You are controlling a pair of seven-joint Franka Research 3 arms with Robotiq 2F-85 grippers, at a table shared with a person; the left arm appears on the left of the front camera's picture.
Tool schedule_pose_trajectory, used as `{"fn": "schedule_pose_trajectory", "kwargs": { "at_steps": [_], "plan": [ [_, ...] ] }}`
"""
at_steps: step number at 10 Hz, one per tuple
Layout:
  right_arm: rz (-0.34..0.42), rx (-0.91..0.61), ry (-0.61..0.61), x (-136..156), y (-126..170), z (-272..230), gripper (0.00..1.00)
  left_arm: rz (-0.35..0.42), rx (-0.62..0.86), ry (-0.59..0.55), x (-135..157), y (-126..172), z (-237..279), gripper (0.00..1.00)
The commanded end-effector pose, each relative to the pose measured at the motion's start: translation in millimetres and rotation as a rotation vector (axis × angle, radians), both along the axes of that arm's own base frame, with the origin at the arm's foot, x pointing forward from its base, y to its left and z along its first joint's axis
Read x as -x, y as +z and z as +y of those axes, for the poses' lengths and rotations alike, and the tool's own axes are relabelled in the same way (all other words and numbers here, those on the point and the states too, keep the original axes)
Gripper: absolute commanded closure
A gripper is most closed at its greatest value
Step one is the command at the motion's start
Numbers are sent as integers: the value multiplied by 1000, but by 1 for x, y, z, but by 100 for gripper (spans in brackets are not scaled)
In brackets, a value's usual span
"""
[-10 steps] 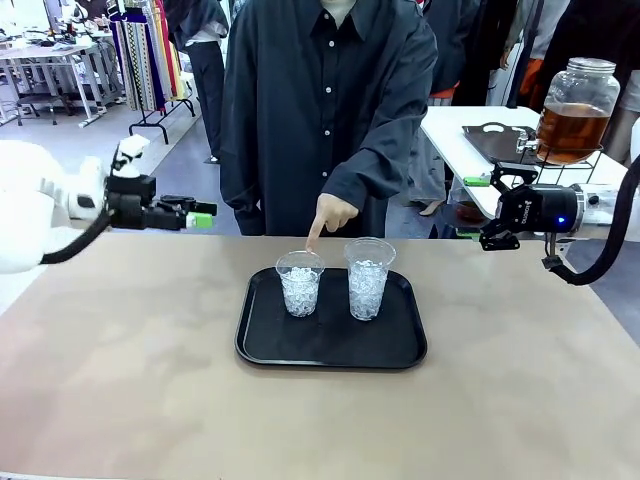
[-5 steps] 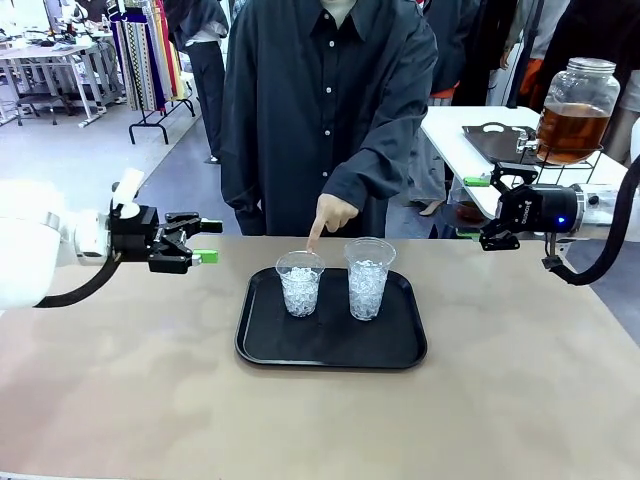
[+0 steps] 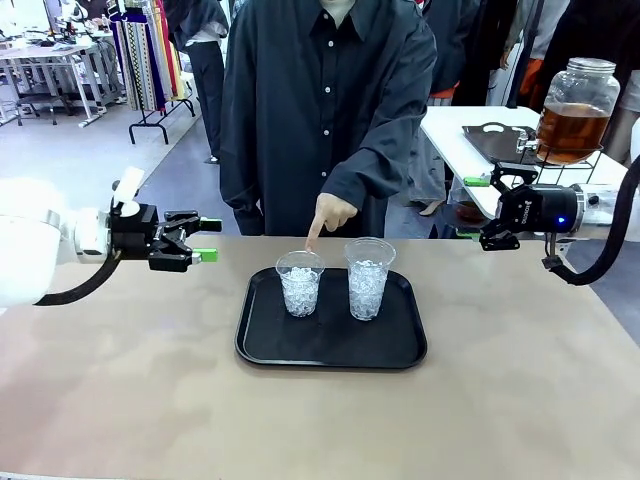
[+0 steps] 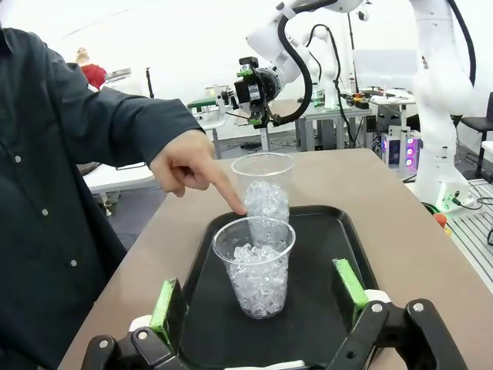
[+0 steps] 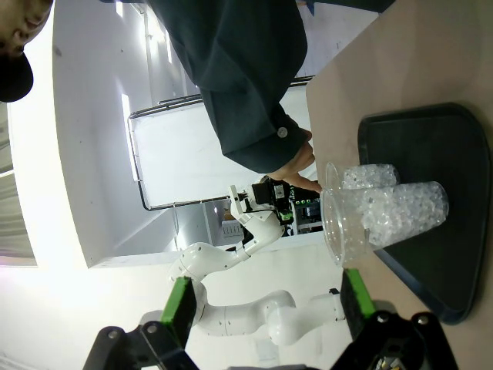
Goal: Pour the drink into the iced cup.
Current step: Pick up the iced cup indicated by the human and present it to them.
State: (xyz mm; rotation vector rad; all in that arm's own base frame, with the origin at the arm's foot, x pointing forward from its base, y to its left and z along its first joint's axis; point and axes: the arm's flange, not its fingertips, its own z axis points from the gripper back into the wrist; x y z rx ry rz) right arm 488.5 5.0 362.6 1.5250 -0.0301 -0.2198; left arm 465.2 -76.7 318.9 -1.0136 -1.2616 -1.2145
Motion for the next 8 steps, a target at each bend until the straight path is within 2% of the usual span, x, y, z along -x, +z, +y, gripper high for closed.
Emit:
{"fn": "schedule_pose_trajectory", "kwargs": {
  "at_steps": [1,5,8],
  "plan": [
    [-2,2,-3,0,1,0,0,4,10,14,-1,-20,-5,0],
    [-2,2,-3,0,1,0,0,-15,-23,24,-5,-54,-36,0],
    [-2,2,-3,0,1,0,0,-25,-60,36,-8,-68,-52,0]
  ]
}}
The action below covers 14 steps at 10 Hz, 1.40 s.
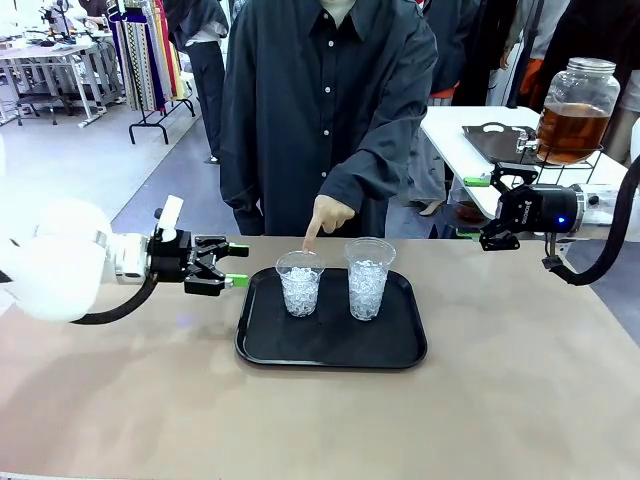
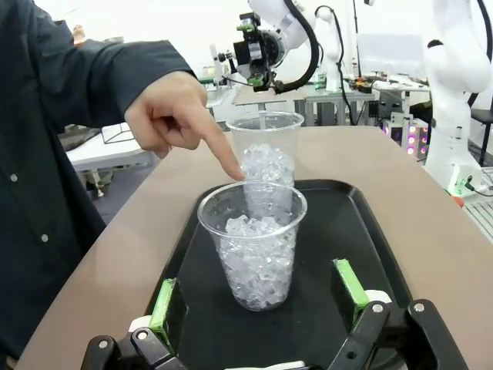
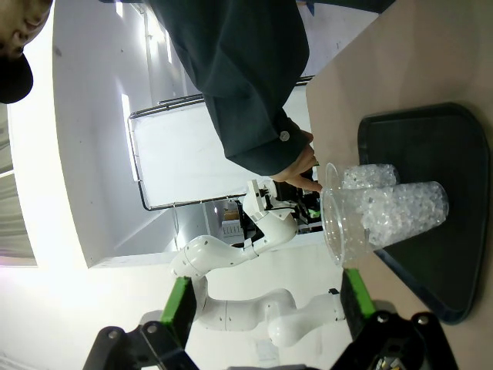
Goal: Pour the drink into the iced cup.
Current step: Pick up the iced cup indicated by the human and present it to them.
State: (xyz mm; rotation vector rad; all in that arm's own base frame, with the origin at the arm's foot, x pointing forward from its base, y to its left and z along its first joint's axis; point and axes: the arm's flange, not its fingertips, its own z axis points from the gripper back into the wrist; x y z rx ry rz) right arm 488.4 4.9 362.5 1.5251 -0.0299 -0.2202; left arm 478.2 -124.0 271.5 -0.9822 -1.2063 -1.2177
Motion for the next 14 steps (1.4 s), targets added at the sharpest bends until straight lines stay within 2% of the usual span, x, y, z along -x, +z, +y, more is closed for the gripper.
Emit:
{"fn": "schedule_pose_trajectory", "kwargs": {
  "at_steps": [1,4,14],
  "plan": [
    [-3,2,-3,0,2,0,0,-47,-32,26,3,-25,-10,0],
    [-3,2,-3,0,2,0,0,-36,-68,30,-6,-37,-18,0],
    [-3,2,-3,0,2,0,0,10,-80,-23,-11,-35,-38,0]
  ]
}}
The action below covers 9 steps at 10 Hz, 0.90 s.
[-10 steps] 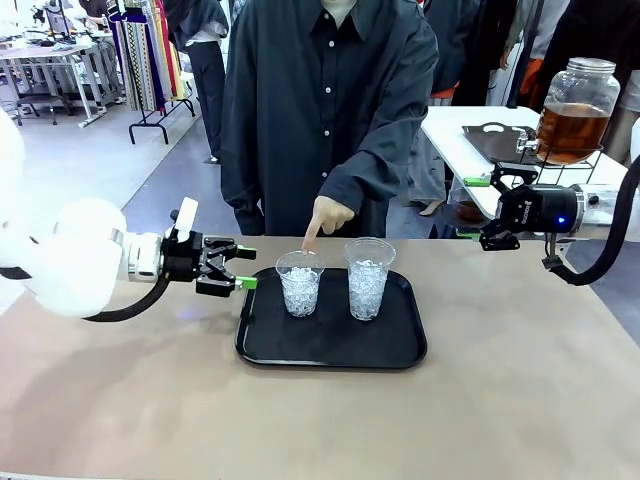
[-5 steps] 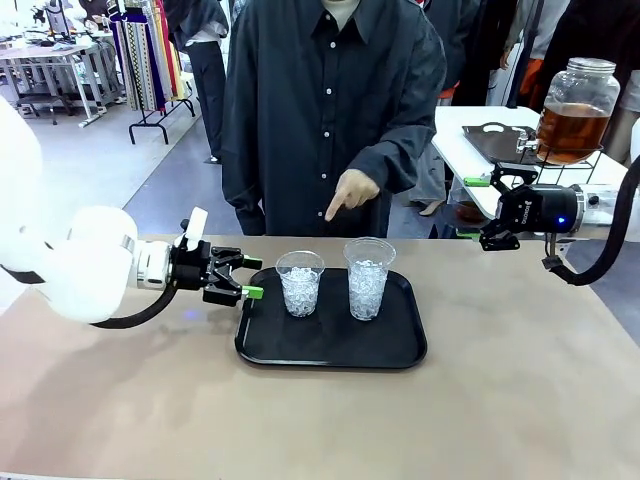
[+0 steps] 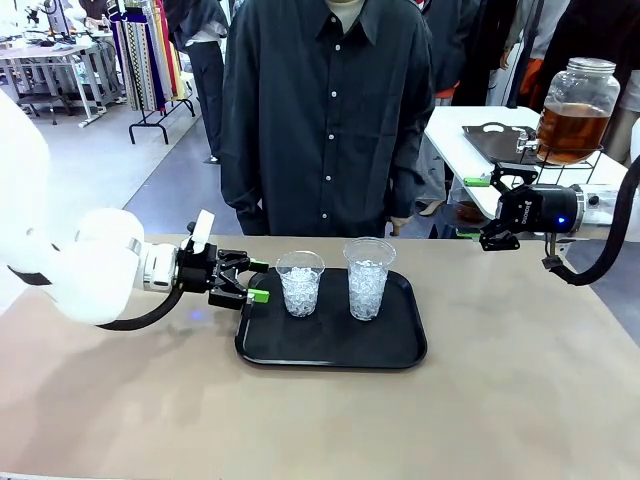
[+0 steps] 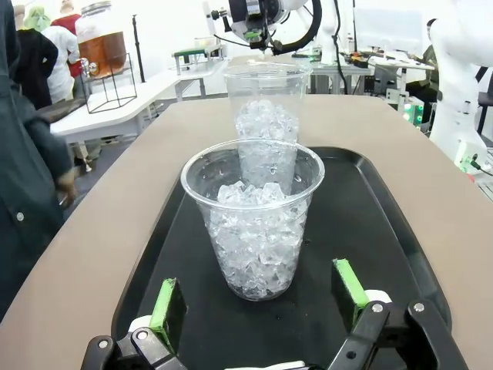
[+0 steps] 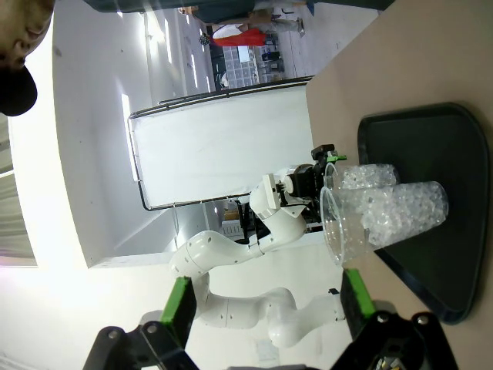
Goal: Pour the drink into the iced cup.
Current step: Pick up the iced cup indicated by the human and present it to them.
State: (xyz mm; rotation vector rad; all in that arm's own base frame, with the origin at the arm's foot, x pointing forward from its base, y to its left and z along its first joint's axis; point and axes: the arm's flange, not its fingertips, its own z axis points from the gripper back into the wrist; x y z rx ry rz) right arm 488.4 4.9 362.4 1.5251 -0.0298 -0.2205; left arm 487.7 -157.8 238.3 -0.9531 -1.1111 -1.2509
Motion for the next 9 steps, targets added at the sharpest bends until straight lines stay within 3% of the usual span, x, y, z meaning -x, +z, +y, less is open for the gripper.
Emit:
{"fn": "schedule_pose_trajectory", "kwargs": {
  "at_steps": [1,9],
  "plan": [
    [-3,2,-3,0,2,0,0,-24,2,-8,-3,-2,-7,0],
    [-3,2,-3,0,2,0,0,-16,1,-60,-14,3,-34,0]
  ]
}}
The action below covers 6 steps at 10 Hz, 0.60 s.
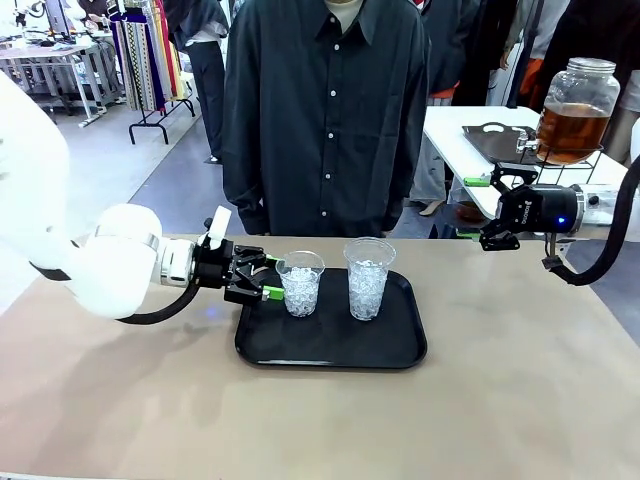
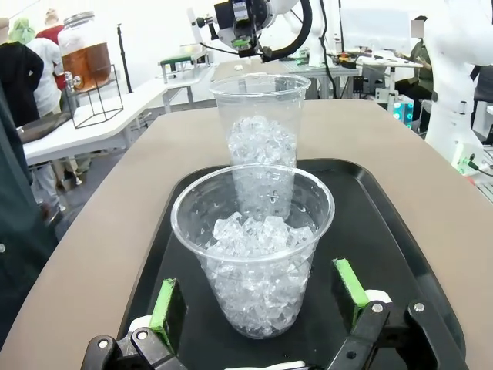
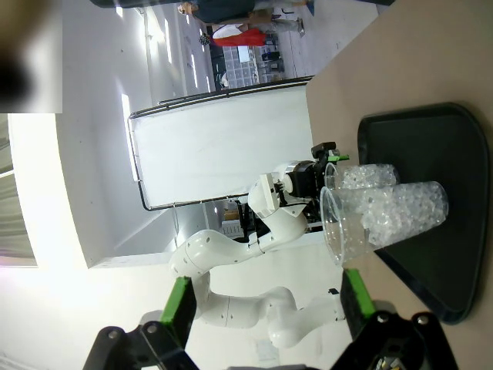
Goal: Pour the drink into the iced cup.
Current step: Pick up the iced cup indicated by the human and present it to them.
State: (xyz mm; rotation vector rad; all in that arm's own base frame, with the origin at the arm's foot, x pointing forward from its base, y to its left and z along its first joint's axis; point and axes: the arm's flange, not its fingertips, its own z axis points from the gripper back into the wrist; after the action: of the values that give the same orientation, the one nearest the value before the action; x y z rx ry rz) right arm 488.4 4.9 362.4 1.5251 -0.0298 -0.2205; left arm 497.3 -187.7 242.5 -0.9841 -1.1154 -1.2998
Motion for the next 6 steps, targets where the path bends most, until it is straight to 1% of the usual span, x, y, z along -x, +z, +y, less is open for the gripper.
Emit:
{"fn": "schedule_pose_trajectory", "kwargs": {
  "at_steps": [1,6],
  "plan": [
    [-3,2,-3,0,2,0,0,5,-14,-7,-5,-1,-6,0],
    [-3,2,-3,0,2,0,0,32,-18,-29,-7,-2,-15,0]
  ]
}}
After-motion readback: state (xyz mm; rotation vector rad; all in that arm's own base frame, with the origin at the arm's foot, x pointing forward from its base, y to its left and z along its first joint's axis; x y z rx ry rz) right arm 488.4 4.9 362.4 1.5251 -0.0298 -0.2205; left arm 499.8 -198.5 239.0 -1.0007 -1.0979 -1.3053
